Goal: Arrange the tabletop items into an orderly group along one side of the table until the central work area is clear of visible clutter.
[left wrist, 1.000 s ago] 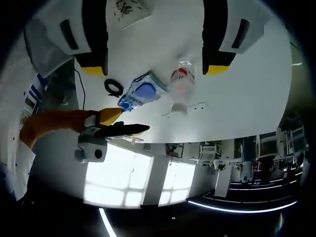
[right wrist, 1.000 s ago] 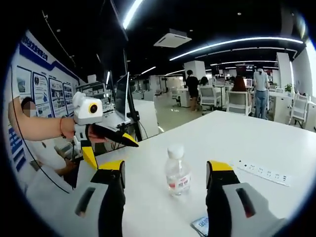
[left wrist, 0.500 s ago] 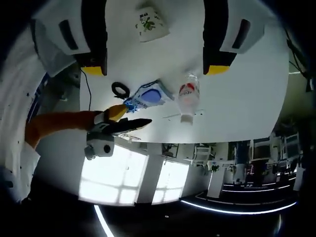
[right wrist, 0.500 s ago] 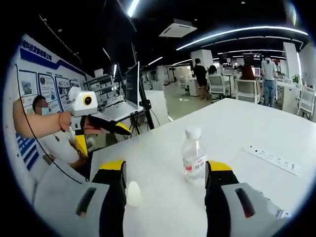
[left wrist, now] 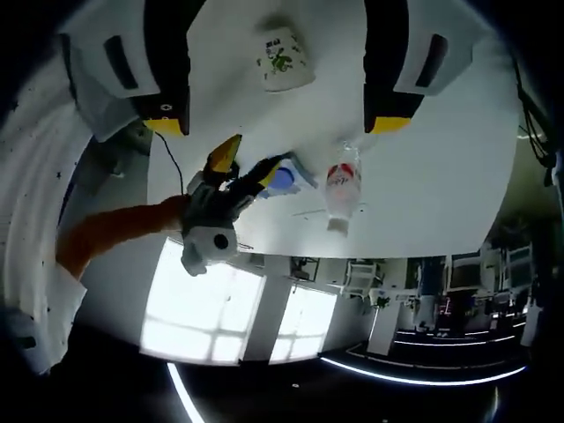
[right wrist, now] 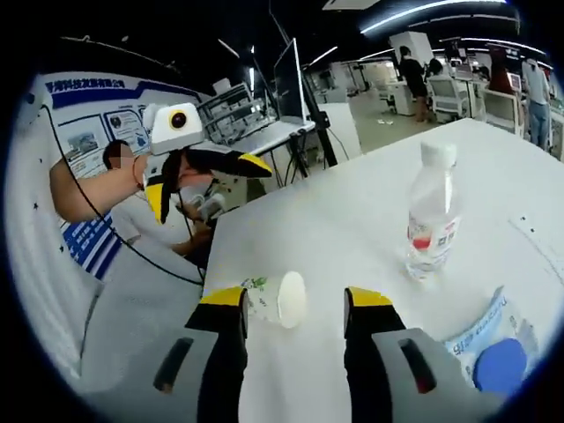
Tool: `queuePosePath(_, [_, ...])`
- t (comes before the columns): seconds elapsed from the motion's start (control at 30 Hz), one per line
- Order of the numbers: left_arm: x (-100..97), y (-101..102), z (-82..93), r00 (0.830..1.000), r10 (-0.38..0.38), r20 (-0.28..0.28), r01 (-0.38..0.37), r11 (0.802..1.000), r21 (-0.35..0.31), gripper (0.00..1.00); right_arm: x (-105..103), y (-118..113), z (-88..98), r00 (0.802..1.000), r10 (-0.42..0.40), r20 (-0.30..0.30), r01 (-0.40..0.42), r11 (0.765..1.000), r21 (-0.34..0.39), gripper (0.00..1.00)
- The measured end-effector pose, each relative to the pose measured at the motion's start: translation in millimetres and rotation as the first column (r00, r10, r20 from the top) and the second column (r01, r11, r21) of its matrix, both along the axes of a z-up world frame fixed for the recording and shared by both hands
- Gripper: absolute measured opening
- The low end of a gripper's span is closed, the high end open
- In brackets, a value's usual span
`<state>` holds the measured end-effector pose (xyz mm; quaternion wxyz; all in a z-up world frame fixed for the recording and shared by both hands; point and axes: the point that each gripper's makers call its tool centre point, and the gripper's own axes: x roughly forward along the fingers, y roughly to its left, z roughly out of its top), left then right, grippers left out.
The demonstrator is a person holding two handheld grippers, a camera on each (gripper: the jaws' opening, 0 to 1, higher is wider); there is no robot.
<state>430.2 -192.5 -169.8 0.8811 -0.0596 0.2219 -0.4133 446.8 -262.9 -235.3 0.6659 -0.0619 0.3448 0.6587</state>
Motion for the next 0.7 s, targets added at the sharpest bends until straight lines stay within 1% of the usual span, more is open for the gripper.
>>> queuePosePath(0.07, [-1.1, -0.6, -1.9, 1.000, 0.000, 0.000, 0.000, 1.000, -0.001, 0.83, -4.0, 6.1, -5.3, 0.999, 0.034, -0.028, -0.034, 0.999, 0.000, 0.33])
queuePosePath(0.13, [-0.9, 0.6, -2.0, 1.000, 0.014, 0.001, -0.014, 1.000, -0.027, 0.83, -7.9, 10.2, -12.9, 0.995, 0.063, -0.083, -0.064, 0.998, -0.005, 0.28])
queuePosePath(0.17, [-1.1, 2.1, -2.9, 1.000, 0.019, 0.001, -0.019, 0.999, -0.029, 0.83, -8.2, 13.0, -17.3, 0.993, 0.073, -0.096, -0.074, 0.997, -0.012, 0.26])
queuePosePath(0.2, [-1.1, 3.0, -3.0, 1.000, 0.024, 0.003, -0.024, 0.999, -0.032, 0.83, -7.6, 15.7, -19.9, 0.993, 0.077, -0.093, -0.079, 0.997, -0.013, 0.26])
queuePosePath(0.27, [-0.9, 5.5, -3.1, 0.999, 0.035, 0.003, -0.035, 0.999, -0.041, 0.83, -13.9, 19.3, -26.3, 0.986, 0.112, -0.127, -0.115, 0.993, -0.022, 0.25])
queuePosePath(0.3, [-1.1, 6.3, -2.6, 0.999, 0.039, 0.006, -0.039, 0.998, -0.045, 0.83, -20.4, 20.5, -29.5, 0.976, 0.135, -0.168, -0.142, 0.989, -0.030, 0.23])
queuePosePath(0.37, [-1.4, 8.2, -2.7, 0.999, 0.046, 0.008, -0.046, 0.998, -0.052, 0.83, -23.0, 22.7, -34.7, 0.972, 0.158, -0.176, -0.167, 0.985, -0.038, 0.19])
queuePosePath(0.43, [-1.6, 9.5, -3.5, 0.998, 0.055, 0.005, -0.054, 0.997, -0.062, 0.83, -22.7, 25.6, -39.9, 0.971, 0.163, -0.175, -0.173, 0.984, -0.045, 0.20])
queuePosePath(0.47, [-2.1, 9.7, -4.1, 0.998, 0.055, 0.006, -0.055, 0.997, -0.062, 0.83, -24.3, 26.9, -42.9, 0.966, 0.165, -0.198, -0.179, 0.983, -0.050, 0.21])
queuePosePath(0.57, [-2.3, 10.8, -5.5, 0.998, 0.063, 0.003, -0.063, 0.995, -0.071, 0.83, -22.9, 30.3, -46.1, 0.960, 0.172, -0.219, -0.186, 0.982, -0.043, 0.20])
queuePosePath(0.6, [-2.2, 10.9, -6.3, 0.998, 0.065, 0.001, -0.065, 0.995, -0.074, 0.83, -25.0, 32.6, -45.0, 0.953, 0.173, -0.248, -0.187, 0.982, -0.031, 0.20])
queuePosePath(0.63, [-2.3, 11.0, -7.1, 0.998, 0.065, 0.001, -0.065, 0.995, -0.073, 0.83, -24.0, 33.2, -46.4, 0.950, 0.171, -0.260, -0.185, 0.982, -0.030, 0.19])
queuePosePath(0.67, [-2.4, 11.0, -7.9, 0.998, 0.065, 0.001, -0.065, 0.995, -0.072, 0.83, -26.8, 32.1, -47.1, 0.939, 0.172, -0.297, -0.190, 0.981, -0.033, 0.19])
queuePosePath(0.7, [-2.4, 11.2, -9.4, 0.998, 0.066, -0.004, -0.066, 0.995, -0.074, 0.82, -24.6, 33.9, -48.1, 0.940, 0.176, -0.292, -0.191, 0.981, -0.026, 0.17])
